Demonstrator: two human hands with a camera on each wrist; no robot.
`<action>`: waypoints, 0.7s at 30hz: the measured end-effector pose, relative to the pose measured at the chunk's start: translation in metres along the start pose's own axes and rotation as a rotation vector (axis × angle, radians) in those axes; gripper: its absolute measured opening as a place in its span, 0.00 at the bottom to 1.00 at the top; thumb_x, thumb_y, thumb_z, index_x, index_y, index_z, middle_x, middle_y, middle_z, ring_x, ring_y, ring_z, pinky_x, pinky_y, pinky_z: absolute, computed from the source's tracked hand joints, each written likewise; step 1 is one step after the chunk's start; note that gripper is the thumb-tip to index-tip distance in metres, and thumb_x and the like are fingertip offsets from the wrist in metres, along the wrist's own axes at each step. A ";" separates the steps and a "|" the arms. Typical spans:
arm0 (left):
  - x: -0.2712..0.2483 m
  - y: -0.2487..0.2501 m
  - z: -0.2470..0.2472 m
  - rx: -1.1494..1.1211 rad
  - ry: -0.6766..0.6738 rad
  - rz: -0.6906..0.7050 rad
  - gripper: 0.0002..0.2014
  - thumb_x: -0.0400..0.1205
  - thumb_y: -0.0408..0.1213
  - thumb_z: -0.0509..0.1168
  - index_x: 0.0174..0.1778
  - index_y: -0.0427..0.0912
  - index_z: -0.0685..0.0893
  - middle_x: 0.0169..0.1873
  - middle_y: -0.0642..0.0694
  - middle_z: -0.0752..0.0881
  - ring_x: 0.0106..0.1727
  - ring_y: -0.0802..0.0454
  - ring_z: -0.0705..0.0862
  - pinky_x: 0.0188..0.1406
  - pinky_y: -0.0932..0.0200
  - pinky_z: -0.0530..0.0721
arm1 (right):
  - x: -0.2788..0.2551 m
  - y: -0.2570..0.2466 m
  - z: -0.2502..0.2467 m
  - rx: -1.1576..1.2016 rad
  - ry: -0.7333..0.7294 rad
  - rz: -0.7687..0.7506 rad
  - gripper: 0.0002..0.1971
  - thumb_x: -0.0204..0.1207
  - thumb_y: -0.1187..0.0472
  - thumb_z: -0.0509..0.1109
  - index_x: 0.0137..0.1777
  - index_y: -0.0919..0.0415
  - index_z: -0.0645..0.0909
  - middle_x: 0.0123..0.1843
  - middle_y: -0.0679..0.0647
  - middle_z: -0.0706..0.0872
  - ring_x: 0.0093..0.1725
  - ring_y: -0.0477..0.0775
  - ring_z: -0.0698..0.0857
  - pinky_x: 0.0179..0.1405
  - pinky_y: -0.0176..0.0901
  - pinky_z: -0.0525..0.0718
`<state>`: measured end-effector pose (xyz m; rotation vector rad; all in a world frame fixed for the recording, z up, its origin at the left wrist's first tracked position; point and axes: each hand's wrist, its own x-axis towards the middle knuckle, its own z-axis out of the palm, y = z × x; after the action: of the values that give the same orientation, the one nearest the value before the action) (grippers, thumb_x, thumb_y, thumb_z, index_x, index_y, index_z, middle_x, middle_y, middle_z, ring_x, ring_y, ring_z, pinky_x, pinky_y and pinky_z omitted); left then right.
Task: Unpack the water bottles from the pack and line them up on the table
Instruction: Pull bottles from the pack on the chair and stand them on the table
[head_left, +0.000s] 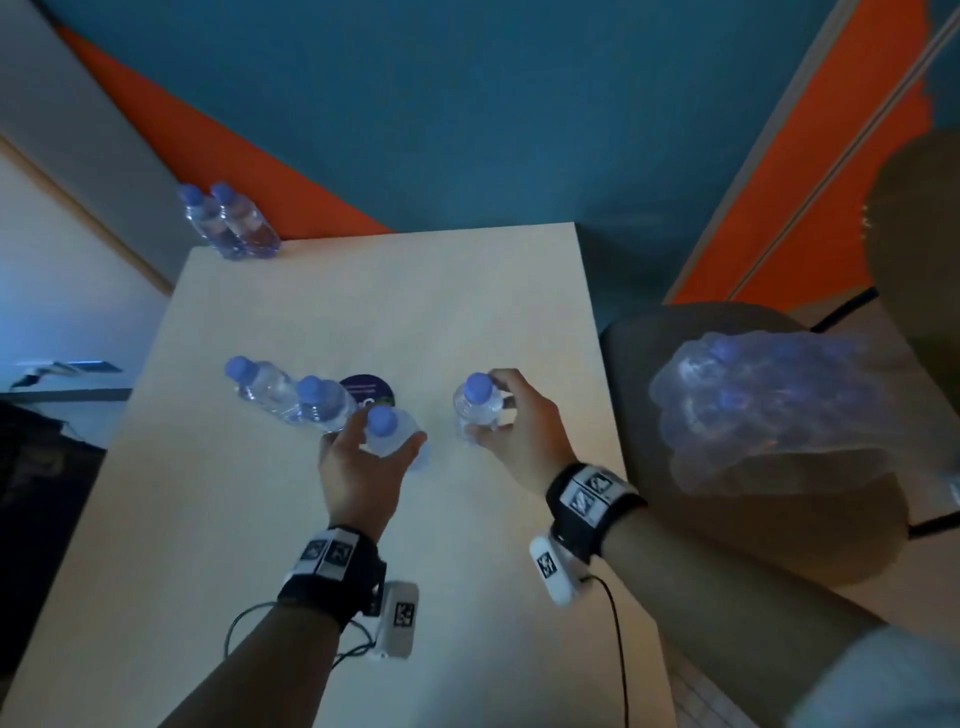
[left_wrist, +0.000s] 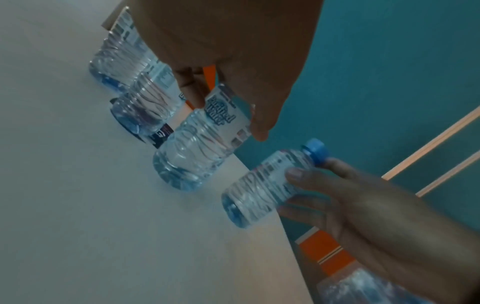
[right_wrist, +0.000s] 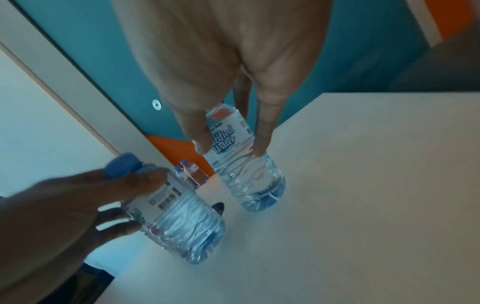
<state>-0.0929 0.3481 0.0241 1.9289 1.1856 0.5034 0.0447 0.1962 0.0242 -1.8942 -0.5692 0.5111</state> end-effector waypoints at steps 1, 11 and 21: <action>0.009 -0.004 0.001 0.004 -0.024 0.019 0.27 0.66 0.48 0.86 0.61 0.53 0.89 0.52 0.44 0.89 0.52 0.44 0.88 0.56 0.54 0.83 | 0.012 -0.003 0.012 -0.005 -0.011 0.022 0.26 0.69 0.62 0.83 0.64 0.45 0.78 0.58 0.41 0.88 0.52 0.41 0.86 0.51 0.40 0.87; 0.028 -0.019 0.001 0.107 -0.052 0.201 0.33 0.65 0.49 0.85 0.66 0.49 0.82 0.61 0.47 0.87 0.62 0.42 0.85 0.64 0.40 0.83 | 0.054 -0.006 0.042 -0.093 0.037 0.024 0.33 0.67 0.61 0.84 0.72 0.50 0.77 0.67 0.48 0.86 0.61 0.53 0.85 0.61 0.48 0.86; -0.105 0.070 0.058 -0.192 -0.697 0.556 0.10 0.80 0.34 0.77 0.44 0.56 0.89 0.37 0.59 0.89 0.38 0.62 0.85 0.44 0.66 0.82 | -0.147 0.080 -0.145 -0.091 0.166 0.079 0.09 0.77 0.65 0.76 0.49 0.48 0.87 0.43 0.45 0.91 0.43 0.42 0.89 0.48 0.48 0.90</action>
<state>-0.0652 0.2149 0.0522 2.0028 0.1501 0.1731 0.0253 -0.0240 0.0157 -2.0303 -0.4162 0.3796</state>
